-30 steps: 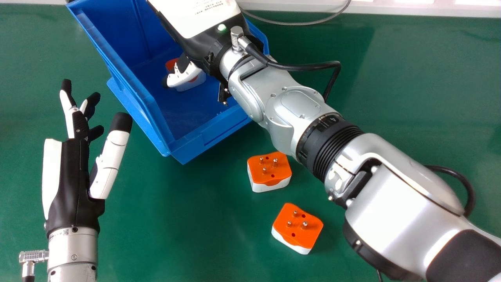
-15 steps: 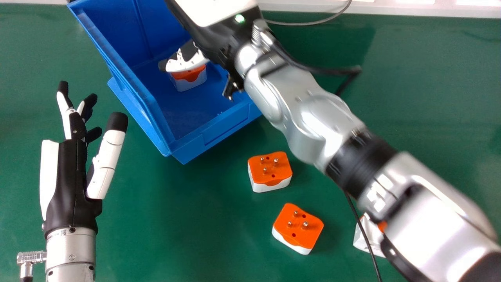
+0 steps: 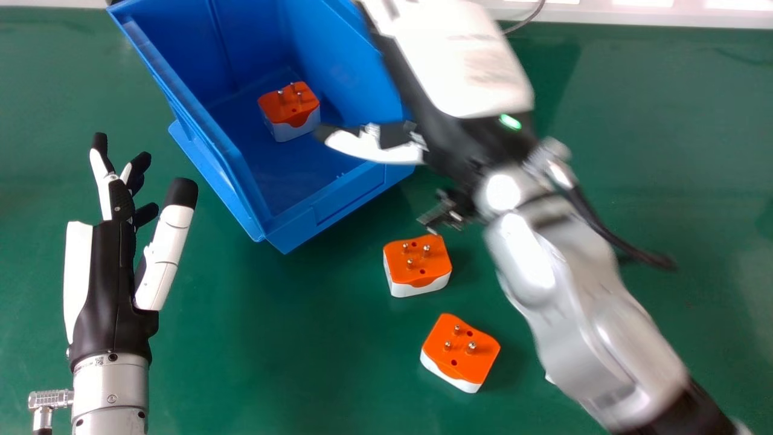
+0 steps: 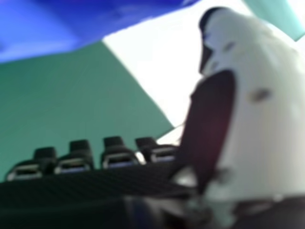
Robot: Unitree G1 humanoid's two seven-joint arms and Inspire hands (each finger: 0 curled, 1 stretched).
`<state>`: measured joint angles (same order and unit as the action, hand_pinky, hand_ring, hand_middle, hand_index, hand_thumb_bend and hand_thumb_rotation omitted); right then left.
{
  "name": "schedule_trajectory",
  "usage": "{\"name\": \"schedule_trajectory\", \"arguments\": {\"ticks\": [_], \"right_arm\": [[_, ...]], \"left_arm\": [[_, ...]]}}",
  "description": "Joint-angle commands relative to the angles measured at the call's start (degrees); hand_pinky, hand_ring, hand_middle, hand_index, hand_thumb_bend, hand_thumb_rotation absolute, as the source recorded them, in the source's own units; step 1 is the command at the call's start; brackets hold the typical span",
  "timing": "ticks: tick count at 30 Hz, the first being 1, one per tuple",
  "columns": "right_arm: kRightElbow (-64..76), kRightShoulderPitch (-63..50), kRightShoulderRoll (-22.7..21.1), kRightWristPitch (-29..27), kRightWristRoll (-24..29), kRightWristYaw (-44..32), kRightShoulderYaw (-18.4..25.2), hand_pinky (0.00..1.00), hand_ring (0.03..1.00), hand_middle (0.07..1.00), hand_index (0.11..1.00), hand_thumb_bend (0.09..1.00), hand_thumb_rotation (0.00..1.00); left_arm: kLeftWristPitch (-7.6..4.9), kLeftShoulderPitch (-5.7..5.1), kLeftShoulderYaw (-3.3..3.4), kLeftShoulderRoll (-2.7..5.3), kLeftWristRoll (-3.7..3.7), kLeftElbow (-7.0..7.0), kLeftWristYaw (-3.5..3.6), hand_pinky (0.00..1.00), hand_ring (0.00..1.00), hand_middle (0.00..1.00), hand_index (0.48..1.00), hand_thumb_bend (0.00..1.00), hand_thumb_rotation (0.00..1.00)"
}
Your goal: Pick all objects and put in blue box
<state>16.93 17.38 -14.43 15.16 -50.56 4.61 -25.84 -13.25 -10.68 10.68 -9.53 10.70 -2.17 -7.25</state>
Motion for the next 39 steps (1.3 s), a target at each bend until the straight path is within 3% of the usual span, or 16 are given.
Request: {"name": "schedule_trajectory", "arguments": {"ticks": [1, 4, 11, 16, 27, 35, 39], "right_arm": [[9.1, -5.7, -1.8, -0.6, -2.0, -0.2, 3.7, 1.00, 1.000, 1.000, 1.000, 0.394, 0.41], [13.6, -11.2, -3.7, -1.9, -1.6, -1.5, 6.5, 1.00, 1.000, 1.000, 1.000, 0.397, 0.41], [21.9, -27.1, -12.0, -7.1, -1.0, -5.9, 17.5, 1.00, 1.000, 1.000, 1.000, 0.403, 0.39], [24.4, -36.8, -13.2, -9.2, -1.7, -7.4, 22.4, 1.00, 1.000, 1.000, 0.992, 0.408, 0.37], [24.2, -47.8, -13.1, -11.2, -4.8, -11.3, 25.0, 1.00, 1.000, 1.000, 0.986, 0.395, 0.43], [20.8, -47.1, -16.5, -13.0, -2.8, -19.0, 26.4, 1.00, 1.000, 1.000, 0.998, 0.400, 0.54], [18.0, -45.1, -18.3, -14.0, -0.7, -22.7, 26.5, 1.00, 0.998, 1.000, 0.995, 0.410, 0.53]], "left_arm": [[-2.08, 0.74, 0.80, -0.58, -0.81, -0.70, -0.23, 0.87, 0.96, 0.95, 0.940, 0.77, 1.00], [-2.35, 1.00, 0.90, -0.70, -0.88, -0.17, -0.19, 0.87, 0.96, 0.95, 0.940, 0.78, 1.00], [-2.56, 1.07, 1.38, -0.69, -1.99, 0.20, 0.22, 0.88, 0.96, 0.95, 0.944, 0.74, 1.00], [-2.49, 0.96, 1.70, -0.64, -2.64, -0.04, 0.58, 0.89, 0.96, 0.96, 0.946, 0.72, 1.00], [-2.22, 0.82, 2.15, -0.74, -2.92, -0.90, 1.02, 0.89, 0.96, 0.96, 0.946, 0.72, 1.00], [-2.57, 0.78, 2.45, -1.08, -3.47, -0.72, 1.46, 0.89, 0.96, 0.96, 0.950, 0.74, 1.00], [-2.44, 0.55, 2.54, -1.12, -3.46, -1.12, 1.54, 0.89, 0.96, 0.96, 0.951, 0.71, 1.00]]}}
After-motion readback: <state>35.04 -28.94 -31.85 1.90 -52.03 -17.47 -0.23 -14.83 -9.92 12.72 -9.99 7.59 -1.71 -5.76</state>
